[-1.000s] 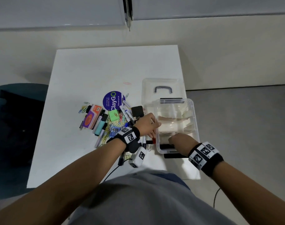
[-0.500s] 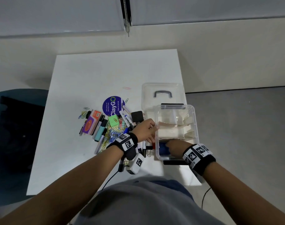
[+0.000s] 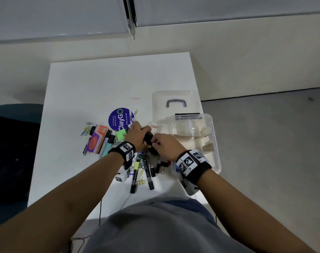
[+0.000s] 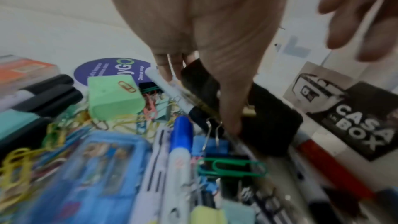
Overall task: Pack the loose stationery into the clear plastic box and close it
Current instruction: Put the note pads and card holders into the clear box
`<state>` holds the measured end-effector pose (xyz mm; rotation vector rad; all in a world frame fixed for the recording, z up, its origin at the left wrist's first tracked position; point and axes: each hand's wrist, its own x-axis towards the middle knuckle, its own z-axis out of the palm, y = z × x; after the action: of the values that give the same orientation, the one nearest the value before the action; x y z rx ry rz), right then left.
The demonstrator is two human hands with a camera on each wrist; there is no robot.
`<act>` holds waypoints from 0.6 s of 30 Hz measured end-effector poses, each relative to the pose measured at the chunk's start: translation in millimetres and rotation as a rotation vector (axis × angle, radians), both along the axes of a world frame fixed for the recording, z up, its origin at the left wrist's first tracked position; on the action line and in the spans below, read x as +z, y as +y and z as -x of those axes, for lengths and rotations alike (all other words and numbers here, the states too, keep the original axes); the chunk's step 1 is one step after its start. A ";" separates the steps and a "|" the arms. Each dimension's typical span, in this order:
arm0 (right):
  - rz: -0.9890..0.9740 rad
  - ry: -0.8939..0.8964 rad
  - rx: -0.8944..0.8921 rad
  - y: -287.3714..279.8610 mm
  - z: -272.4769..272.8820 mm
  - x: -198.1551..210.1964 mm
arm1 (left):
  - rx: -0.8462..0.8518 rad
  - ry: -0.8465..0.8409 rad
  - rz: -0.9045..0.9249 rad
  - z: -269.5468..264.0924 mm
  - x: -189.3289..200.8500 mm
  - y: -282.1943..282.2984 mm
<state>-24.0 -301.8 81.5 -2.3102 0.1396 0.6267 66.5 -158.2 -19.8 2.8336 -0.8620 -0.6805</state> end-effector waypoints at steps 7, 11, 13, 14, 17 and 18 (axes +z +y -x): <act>0.161 0.098 0.066 17.5 -17.9 -25.7 | 0.142 0.451 0.394 2.6 19.8 49.9; 0.154 0.140 0.192 24.4 -24.0 -26.5 | 0.252 0.598 0.549 6.9 35.8 74.0; 0.109 0.155 0.185 29.4 -27.0 -23.1 | 0.319 0.597 0.602 9.4 35.7 80.1; 0.091 0.165 0.166 32.8 -27.8 -20.6 | 0.377 0.595 0.629 11.5 36.2 81.3; 0.087 0.187 0.097 46.3 -33.3 -20.8 | 0.561 0.663 0.717 22.0 39.4 74.2; 0.079 0.201 0.116 50.2 -35.2 -23.5 | 0.590 0.685 0.738 25.6 39.3 71.6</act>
<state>11.2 -251.6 58.0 -2.3399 0.1269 0.9278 40.9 -86.6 19.5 1.8356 -0.0919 -0.8981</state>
